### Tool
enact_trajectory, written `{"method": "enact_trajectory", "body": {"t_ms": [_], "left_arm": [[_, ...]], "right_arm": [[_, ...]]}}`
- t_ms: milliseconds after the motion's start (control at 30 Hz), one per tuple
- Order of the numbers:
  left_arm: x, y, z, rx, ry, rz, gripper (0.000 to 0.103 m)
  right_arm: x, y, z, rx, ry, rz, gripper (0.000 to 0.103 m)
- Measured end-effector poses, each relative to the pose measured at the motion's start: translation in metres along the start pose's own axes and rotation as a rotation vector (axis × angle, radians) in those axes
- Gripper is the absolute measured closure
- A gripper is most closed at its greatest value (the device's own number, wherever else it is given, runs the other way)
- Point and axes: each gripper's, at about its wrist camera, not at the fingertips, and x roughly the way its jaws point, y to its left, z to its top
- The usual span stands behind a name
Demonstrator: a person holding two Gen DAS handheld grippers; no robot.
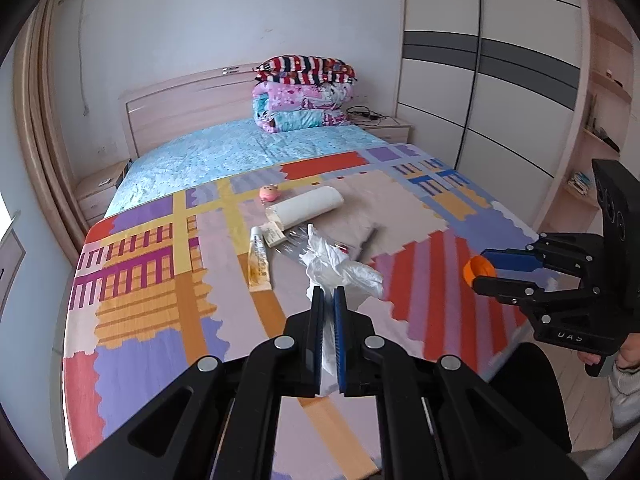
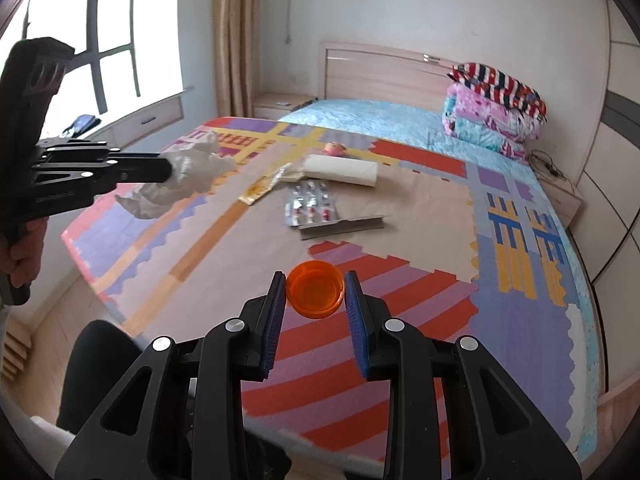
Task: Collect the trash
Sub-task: 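Carry the cap and tissue over the bin and open both tools to drop them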
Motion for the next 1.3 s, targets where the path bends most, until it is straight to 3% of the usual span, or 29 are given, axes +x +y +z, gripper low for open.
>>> {"method": "enact_trajectory", "body": {"t_ms": [400,500,700,933,1300], "left_arm": [[-0.043,-0.042,-0.047,0.039,0.016,-0.075,0.098],[-0.051,-0.054,-0.06,0.058,0.015,-0.057,0.098],[-0.057,-0.062,-0.093,0.023,0.046,-0.091,0.098],[-0.041,-0.07,-0.132,-0.01,0.152,-0.151,0.098],[0.001,-0.077,-0.185,-0.051,0.318,-0.181,0.098]], "right_arm": [[-0.038,0.035,-0.025,-0.051,-0.003,0.066,0.073],[-0.043,0.046,-0.034,-0.069,0.005,0.081,0.073],[-0.045,0.062,-0.057,-0.097,0.023,0.109,0.073],[-0.037,0.073,-0.083,-0.07,0.088,0.157,0.073],[-0.01,0.083,-0.128,-0.007,0.214,0.23,0.073]]}}
